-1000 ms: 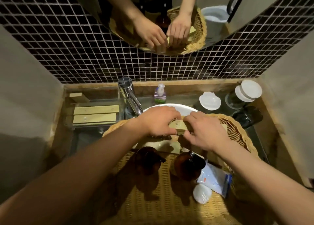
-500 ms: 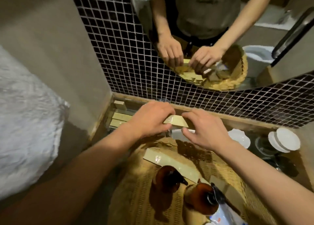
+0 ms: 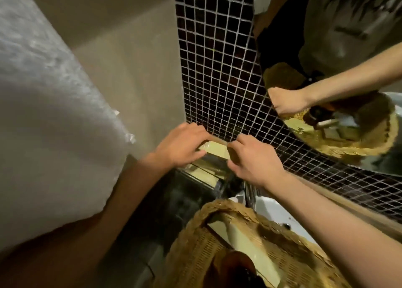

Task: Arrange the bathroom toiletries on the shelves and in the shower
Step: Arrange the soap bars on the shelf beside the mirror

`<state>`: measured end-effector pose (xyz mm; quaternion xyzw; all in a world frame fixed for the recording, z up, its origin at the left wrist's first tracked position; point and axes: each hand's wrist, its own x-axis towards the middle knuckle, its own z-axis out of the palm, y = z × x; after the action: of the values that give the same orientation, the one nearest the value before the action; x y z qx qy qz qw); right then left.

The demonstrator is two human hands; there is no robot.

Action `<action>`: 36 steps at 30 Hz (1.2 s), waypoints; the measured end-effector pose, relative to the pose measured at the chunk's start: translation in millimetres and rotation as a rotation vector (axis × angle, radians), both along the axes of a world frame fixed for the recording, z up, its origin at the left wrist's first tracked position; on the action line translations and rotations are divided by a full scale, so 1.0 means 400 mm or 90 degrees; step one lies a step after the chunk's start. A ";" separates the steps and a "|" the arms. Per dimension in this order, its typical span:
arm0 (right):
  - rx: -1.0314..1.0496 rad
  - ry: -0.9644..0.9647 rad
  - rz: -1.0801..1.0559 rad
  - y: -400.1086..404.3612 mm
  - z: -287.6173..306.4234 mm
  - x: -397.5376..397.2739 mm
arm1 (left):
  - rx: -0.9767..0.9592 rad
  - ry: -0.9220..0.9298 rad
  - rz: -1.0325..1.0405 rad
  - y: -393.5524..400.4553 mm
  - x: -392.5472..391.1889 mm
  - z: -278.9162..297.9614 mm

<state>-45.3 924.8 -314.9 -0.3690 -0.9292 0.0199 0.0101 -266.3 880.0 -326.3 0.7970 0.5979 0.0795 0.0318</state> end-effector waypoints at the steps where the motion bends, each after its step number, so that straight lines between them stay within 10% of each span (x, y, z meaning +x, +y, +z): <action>1: -0.006 -0.003 0.005 0.008 -0.008 -0.014 | -0.005 -0.005 0.010 0.007 -0.010 -0.013; 12: 0.009 -0.034 0.048 0.055 -0.090 -0.136 | 0.114 0.103 -0.011 0.020 -0.065 -0.154; 24: -0.009 -0.121 0.009 0.061 -0.160 -0.176 | -0.095 0.247 -0.006 0.076 -0.075 -0.233; 36: -0.159 -0.148 -0.022 0.082 -0.225 -0.206 | -0.027 0.310 -0.049 0.086 -0.090 -0.271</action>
<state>-127.6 957.5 -404.8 -0.3830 -0.9079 0.0920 -0.1432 -302.1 914.3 -434.5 0.8139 0.5587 -0.1287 -0.0939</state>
